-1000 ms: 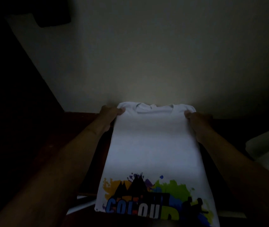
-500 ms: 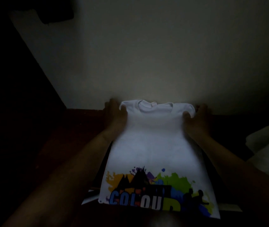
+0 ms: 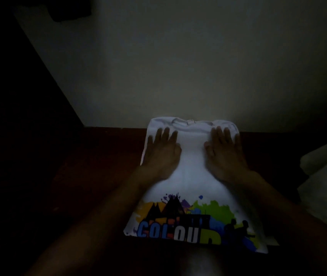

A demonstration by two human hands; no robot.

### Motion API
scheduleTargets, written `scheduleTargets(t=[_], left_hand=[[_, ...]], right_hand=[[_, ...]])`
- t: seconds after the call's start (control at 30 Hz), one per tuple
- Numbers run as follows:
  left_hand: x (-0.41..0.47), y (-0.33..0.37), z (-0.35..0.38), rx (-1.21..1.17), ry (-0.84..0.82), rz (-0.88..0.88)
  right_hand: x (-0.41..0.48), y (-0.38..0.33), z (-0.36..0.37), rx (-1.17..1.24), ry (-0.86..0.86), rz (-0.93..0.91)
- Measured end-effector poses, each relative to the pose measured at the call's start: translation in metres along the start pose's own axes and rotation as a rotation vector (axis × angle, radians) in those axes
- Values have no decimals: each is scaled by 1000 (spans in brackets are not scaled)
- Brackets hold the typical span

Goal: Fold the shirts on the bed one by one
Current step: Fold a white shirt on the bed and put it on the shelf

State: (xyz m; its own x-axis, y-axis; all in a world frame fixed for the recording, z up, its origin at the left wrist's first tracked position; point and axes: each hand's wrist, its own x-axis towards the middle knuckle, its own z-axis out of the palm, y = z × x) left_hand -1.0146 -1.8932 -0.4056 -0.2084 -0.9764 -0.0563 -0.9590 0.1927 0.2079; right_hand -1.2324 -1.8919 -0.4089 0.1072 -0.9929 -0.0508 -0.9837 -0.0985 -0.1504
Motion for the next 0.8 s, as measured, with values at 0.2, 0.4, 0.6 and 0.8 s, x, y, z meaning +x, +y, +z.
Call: scheduleTargets(t=[0.2, 0.4, 0.6, 0.8], left_hand=[[-38, -8, 32, 62, -39, 30], [-72, 19, 17, 13, -51, 2], [-115, 22, 42, 14, -48, 77], [-120, 20, 21, 54, -48, 55]], right_hand=[[-71, -17, 17, 70, -107, -66], [-93, -13, 8, 101, -73, -42], [-137, -21, 30, 54, -57, -83], [-145, -13, 10, 48, -62, -36]])
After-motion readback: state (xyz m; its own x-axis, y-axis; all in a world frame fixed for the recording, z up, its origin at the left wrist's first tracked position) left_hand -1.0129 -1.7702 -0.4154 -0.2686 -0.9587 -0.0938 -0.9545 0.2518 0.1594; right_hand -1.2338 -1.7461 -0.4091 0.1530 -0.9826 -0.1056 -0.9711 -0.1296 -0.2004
